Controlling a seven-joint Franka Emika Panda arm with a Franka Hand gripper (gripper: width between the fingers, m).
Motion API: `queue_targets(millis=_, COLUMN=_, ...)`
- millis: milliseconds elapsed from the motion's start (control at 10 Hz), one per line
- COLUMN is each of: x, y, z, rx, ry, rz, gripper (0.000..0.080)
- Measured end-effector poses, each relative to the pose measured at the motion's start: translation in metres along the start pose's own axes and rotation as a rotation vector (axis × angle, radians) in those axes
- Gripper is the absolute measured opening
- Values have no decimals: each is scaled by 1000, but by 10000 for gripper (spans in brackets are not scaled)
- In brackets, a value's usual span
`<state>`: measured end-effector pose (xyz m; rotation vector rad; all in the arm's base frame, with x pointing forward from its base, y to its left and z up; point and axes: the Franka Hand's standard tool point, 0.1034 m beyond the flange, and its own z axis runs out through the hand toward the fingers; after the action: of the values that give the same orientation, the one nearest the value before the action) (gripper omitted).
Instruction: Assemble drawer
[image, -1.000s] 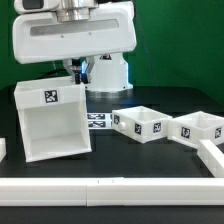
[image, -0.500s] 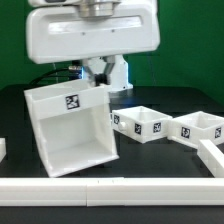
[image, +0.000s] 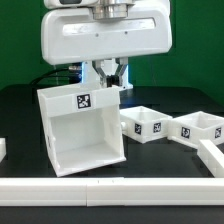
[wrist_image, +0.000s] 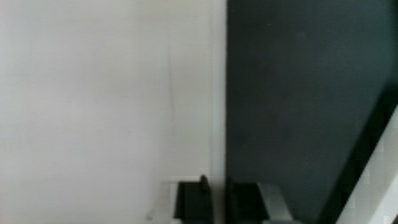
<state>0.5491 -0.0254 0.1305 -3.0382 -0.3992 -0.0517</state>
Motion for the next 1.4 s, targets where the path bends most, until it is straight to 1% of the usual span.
queue_targets(millis=100, x=1, y=-3, z=1, rx=8, ry=-18, rz=21, gripper=31)
queue_targets(millis=200, x=13, y=-8, z=2, rx=7, ry=-9, rz=79, gripper=31)
queue_targets(millis=300, x=22, y=-14, z=2, rx=7, ry=-2, rz=178, gripper=31)
queue_targets(millis=400, x=28, y=-23, z=0, rx=7, ry=0, rz=324, gripper=31)
queue_targets(millis=500, x=30, y=-29, z=1, rx=9, ry=-7, rz=388, gripper=31)
queue_targets(millis=600, x=30, y=-29, z=2, rx=11, ry=-9, rz=406, gripper=31)
queue_targets(millis=700, x=29, y=-29, z=3, rx=20, ry=-7, rz=447, gripper=31)
queue_targets(millis=1000, x=31, y=-35, z=4, rx=43, ry=-20, rz=680, gripper=31)
queue_targets(millis=1100, x=41, y=-37, z=4, rx=61, ry=-52, rz=817, gripper=31)
queue_targets(millis=1200, x=56, y=-38, z=2, rx=75, ry=-53, rz=916, gripper=31)
queue_targets(millis=1300, x=62, y=-40, z=2, rx=90, ry=-48, rz=981, gripper=31)
queue_targets(millis=1400, x=59, y=-42, z=4, rx=90, ry=-56, rz=1036, gripper=31)
